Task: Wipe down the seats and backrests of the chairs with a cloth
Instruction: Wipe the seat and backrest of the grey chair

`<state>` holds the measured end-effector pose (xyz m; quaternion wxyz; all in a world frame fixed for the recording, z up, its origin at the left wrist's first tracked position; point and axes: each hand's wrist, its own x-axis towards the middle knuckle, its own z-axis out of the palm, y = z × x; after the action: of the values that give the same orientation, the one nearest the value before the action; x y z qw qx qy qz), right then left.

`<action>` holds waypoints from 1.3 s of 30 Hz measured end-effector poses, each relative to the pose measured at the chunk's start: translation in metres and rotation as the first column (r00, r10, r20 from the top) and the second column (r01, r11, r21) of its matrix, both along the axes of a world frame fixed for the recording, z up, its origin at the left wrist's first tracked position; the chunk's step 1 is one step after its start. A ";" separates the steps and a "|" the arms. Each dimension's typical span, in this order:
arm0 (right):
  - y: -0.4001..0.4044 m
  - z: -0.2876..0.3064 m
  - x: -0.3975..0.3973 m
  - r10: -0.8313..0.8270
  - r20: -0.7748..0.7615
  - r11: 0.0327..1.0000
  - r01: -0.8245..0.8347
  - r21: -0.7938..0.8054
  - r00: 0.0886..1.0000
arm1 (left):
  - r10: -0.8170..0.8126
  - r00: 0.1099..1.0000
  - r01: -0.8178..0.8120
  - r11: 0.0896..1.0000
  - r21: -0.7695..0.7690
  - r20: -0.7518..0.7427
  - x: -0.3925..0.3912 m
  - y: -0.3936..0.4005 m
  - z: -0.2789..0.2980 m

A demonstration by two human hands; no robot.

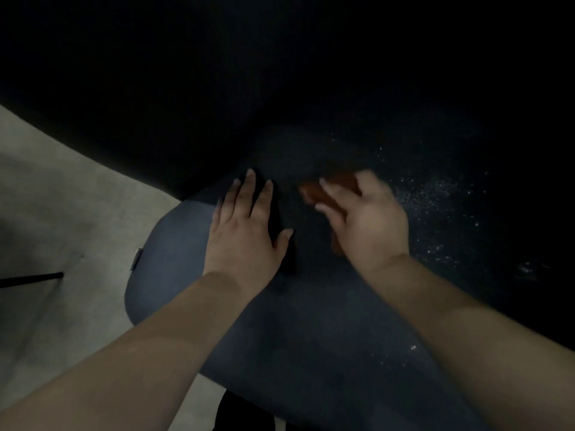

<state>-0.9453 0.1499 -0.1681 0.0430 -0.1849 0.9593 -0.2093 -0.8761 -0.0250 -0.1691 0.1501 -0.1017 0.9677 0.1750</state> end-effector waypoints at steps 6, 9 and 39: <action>-0.032 -0.006 -0.027 -0.046 0.004 0.999 0.046 -0.026 0.999 | 0.013 1.000 -0.013 1.000 0.017 0.003 -0.003 -0.002 -0.003; -0.011 -0.002 -0.006 0.042 0.002 0.998 -0.042 -0.046 0.999 | 0.021 1.000 -0.021 1.000 0.017 0.003 -0.003 -0.001 -0.003; -0.093 -0.011 -0.036 -0.001 0.064 1.000 0.000 0.017 0.998 | 0.222 0.975 -0.222 0.974 -0.047 -0.009 0.053 -0.035 0.010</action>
<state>-0.9812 0.0565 -0.1792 0.0751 -0.1776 0.9592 -0.2069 -0.8230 -0.0596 -0.1594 0.1253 -0.2123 0.9545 0.1676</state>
